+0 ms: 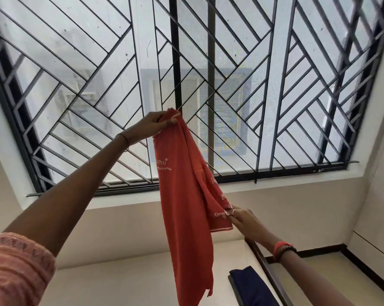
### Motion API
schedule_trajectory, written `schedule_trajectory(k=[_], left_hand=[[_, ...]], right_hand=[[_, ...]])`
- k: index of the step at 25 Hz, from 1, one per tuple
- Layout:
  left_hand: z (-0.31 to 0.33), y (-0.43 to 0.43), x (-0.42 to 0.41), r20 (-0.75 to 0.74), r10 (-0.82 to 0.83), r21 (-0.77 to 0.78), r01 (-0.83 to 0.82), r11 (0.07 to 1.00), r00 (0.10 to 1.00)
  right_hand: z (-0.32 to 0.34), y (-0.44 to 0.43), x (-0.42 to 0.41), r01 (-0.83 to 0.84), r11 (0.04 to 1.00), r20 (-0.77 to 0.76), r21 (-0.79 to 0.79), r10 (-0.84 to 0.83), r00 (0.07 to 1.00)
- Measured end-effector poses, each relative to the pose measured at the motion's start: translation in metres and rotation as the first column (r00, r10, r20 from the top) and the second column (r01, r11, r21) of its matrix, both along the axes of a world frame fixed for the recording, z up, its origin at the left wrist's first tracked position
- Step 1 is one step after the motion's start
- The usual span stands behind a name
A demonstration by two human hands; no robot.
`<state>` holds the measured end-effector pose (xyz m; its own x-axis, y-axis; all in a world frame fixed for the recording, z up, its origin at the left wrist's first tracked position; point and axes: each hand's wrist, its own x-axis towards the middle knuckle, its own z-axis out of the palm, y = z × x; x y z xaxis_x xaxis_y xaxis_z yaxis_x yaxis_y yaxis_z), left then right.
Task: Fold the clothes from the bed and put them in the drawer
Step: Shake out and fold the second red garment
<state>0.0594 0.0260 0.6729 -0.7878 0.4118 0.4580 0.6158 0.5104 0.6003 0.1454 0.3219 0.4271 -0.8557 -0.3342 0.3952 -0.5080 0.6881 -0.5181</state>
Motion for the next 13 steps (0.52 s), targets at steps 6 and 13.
schedule_trajectory(k=[6, 13], left_hand=[[-0.044, -0.066, -0.010, 0.090, 0.068, -0.221, -0.047, 0.974, 0.994], [-0.105, -0.092, -0.020, 0.170, 0.140, -0.195, -0.105, 0.975, 0.976]], right_hand=[[0.037, 0.052, -0.013, 0.057, 0.969, 0.111, -0.241, -0.031, 0.993], [0.042, 0.045, -0.024, 0.036, 0.885, 0.173, -0.464, 0.051, 0.984]])
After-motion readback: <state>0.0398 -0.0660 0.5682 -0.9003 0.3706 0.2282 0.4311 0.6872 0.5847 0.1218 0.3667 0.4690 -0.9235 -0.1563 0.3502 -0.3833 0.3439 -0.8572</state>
